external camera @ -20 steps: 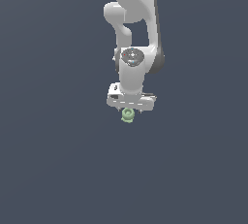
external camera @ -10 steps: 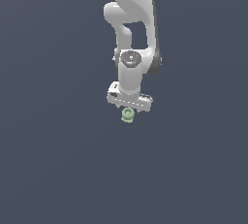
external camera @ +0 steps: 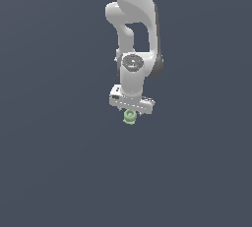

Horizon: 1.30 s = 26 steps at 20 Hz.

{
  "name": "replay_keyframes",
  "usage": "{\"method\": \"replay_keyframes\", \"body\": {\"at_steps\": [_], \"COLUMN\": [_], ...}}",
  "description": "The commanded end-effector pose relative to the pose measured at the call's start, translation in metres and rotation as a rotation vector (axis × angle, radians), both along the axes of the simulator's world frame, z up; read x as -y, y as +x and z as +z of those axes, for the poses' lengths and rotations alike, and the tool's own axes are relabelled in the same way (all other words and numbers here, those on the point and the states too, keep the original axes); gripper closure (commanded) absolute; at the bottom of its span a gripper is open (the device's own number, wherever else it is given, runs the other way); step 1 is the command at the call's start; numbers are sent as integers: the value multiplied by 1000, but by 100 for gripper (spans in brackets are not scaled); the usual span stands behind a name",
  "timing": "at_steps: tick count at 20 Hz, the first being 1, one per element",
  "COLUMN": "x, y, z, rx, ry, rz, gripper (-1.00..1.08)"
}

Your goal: Pick up the object and move it to a goal position.

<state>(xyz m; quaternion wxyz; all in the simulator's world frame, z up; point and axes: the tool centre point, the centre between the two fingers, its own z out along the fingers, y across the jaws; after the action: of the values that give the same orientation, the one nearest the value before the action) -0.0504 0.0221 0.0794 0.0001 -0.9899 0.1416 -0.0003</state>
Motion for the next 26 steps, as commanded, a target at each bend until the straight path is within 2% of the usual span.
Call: {"method": "replay_keyframes", "body": {"at_steps": [1,11,12,26], "x": [0,0,0,3], "y": [-1,-1,-1,4], "z": [-11,-40,-40,-35], "rx": [-1,-1,-1,15], "ry": [0,0,0,2], "rz": [-1,-4,-4,0], "gripper": [-92,-92,108,108]}}
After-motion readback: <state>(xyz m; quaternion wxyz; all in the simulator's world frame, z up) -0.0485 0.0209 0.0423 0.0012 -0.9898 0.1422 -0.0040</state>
